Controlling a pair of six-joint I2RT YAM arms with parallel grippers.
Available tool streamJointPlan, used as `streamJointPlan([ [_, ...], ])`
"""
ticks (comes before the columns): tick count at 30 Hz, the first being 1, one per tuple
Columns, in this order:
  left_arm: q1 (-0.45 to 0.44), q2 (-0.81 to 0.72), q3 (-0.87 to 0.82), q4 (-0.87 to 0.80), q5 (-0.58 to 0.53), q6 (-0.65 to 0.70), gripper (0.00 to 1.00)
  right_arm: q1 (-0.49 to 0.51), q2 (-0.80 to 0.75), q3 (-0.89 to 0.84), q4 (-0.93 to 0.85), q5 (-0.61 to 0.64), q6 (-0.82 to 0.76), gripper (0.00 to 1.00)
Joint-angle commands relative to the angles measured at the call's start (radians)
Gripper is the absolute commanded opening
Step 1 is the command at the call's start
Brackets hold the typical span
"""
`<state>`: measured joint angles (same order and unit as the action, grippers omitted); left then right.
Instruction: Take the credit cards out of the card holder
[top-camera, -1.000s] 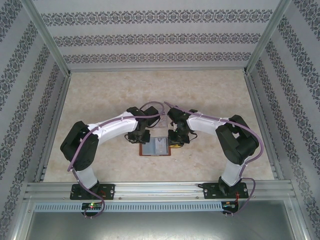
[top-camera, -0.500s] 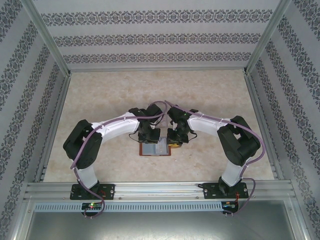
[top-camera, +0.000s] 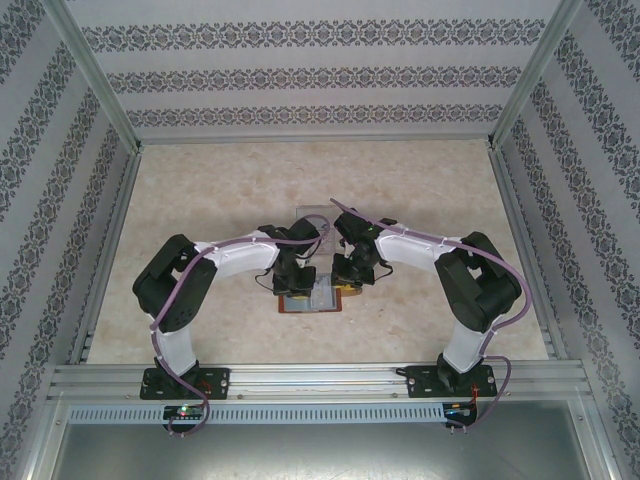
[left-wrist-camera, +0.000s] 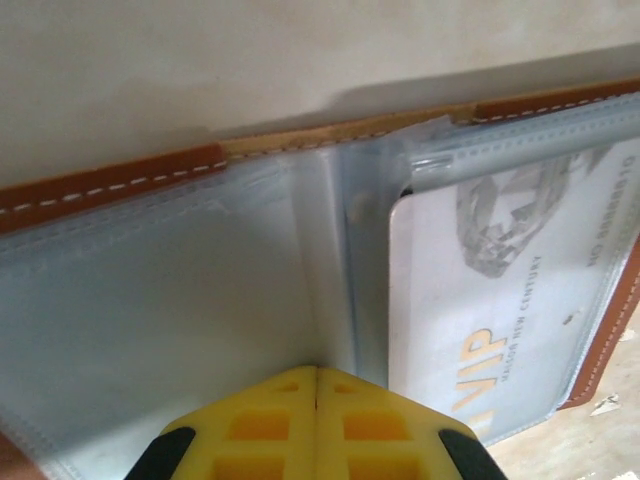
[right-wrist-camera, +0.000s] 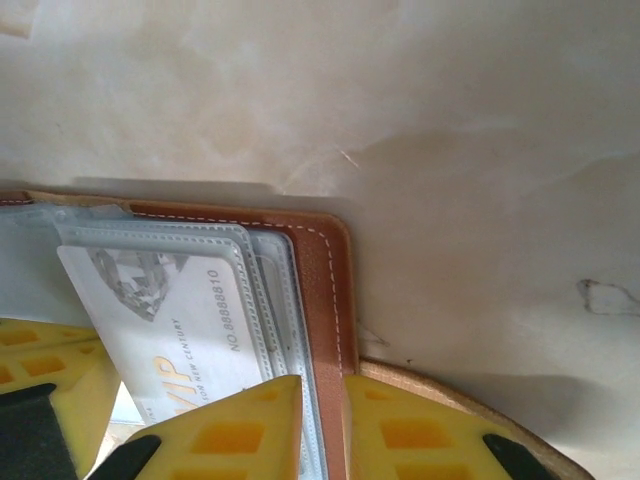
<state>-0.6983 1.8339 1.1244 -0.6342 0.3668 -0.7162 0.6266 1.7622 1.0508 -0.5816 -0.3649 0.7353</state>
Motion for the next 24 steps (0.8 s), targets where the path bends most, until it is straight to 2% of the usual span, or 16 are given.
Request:
streamJointPlan([
  [1, 0.005, 0.009, -0.048, 0.022, -0.008, -0.024, 0.00, 0.014, -0.015, -0.009, 0.015, -0.029, 0.019, 0.20],
  [6, 0.009, -0.038, -0.035, 0.024, -0.033, -0.034, 0.03, 0.016, -0.006, -0.006, 0.025, -0.042, 0.021, 0.20],
  [15, 0.015, -0.103, -0.004, 0.036, -0.010, -0.057, 0.04, 0.018, 0.011, 0.001, 0.048, -0.064, 0.022, 0.20],
  [21, 0.038, -0.114, -0.047, 0.182, 0.096, -0.125, 0.05, 0.020, 0.028, 0.001, 0.055, -0.068, 0.021, 0.20],
  [24, 0.040, -0.110, -0.066, 0.246, 0.133, -0.155, 0.12, 0.020, 0.028, -0.001, 0.054, -0.067, 0.022, 0.20],
])
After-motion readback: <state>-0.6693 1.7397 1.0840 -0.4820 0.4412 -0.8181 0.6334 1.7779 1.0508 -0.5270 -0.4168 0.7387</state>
